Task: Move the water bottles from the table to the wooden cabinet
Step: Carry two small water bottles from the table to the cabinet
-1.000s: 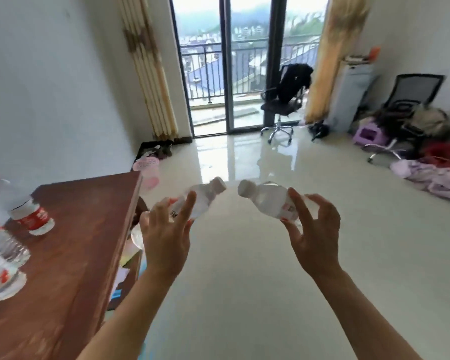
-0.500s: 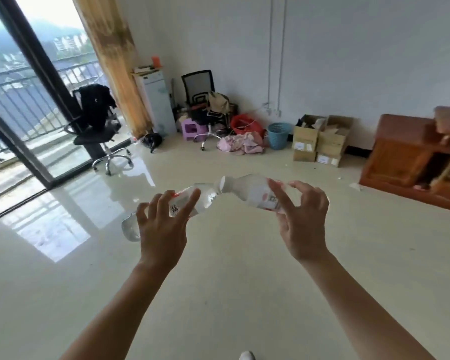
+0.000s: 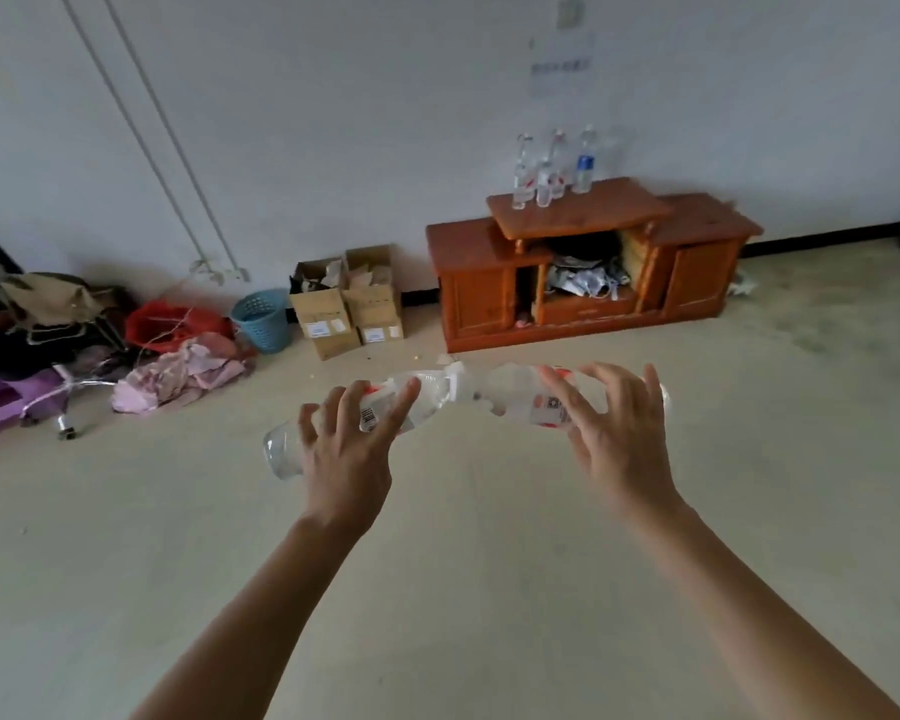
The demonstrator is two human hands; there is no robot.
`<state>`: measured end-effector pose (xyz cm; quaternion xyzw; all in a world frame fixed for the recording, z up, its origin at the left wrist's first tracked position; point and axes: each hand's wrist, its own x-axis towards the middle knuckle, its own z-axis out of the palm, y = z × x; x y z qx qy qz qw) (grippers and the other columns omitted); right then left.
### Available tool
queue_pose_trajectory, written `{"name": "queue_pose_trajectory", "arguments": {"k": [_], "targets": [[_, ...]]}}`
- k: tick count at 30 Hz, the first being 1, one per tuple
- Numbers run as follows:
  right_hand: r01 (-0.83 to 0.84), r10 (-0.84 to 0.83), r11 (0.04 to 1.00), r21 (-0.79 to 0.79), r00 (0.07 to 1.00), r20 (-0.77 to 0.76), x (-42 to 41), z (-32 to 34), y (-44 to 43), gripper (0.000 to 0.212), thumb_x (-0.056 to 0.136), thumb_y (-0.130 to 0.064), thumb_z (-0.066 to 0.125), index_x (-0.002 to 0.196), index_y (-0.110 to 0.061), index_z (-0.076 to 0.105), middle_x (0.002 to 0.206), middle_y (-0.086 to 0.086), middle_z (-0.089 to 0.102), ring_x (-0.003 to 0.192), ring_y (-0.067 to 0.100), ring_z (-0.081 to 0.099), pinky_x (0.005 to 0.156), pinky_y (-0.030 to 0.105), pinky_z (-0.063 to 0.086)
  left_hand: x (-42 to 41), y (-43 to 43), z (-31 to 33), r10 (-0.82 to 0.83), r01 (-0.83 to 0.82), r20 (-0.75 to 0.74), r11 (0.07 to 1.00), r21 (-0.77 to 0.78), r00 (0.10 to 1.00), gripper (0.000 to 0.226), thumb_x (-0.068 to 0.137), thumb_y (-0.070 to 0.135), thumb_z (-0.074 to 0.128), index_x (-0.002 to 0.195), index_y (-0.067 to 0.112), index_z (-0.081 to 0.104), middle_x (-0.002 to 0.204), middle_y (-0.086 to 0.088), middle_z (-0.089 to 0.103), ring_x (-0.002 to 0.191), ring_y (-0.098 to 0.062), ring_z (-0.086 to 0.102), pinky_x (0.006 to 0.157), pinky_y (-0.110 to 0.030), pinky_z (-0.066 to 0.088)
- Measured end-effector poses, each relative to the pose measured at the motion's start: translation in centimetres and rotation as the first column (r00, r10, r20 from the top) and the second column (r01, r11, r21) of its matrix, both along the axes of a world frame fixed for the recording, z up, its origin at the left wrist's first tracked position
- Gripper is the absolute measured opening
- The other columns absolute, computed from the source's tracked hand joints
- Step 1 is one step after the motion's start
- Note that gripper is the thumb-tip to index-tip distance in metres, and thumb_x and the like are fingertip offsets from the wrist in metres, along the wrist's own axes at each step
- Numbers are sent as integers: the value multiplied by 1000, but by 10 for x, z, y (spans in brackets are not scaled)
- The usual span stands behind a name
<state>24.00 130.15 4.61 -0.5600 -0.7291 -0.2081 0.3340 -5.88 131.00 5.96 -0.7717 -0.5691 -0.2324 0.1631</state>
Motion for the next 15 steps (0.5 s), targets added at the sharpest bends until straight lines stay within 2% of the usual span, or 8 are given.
{"name": "queue_pose_trajectory", "arguments": {"k": [4,7,10,15], "targets": [[156,-155,988,17,987,-31,65,-21,45,84,81,-5,73,153,-31,39,127,20,54,120,37,52,113,72,27,69,89,-17,-128,126,-33,990,-60,991,96,74,0,82,150,38,37,132,-19,52,120,-40,48,97,-61,37],[246,-246,969,-12,968,-52,111,-31,100,88,80,0,74,153,-32,38,127,19,54,121,37,52,114,71,28,116,159,-24,-192,190,-85,981,-40,978,98,74,0,82,150,39,33,131,-18,53,120,-37,48,97,-59,38],[293,-301,953,-75,944,-135,156,-33,165,90,79,3,76,153,-32,38,128,18,53,123,37,52,113,71,29,163,231,-21,-217,208,-103,974,-92,971,97,76,4,83,151,39,32,131,-19,55,119,-38,52,97,-59,40],[301,-308,951,-74,944,-118,203,-17,249,91,75,3,80,153,-27,43,129,18,52,125,36,51,112,72,30,195,316,-11,-209,207,-95,978,-29,973,93,78,4,81,150,38,33,132,-19,55,120,-40,52,97,-61,39]]}}
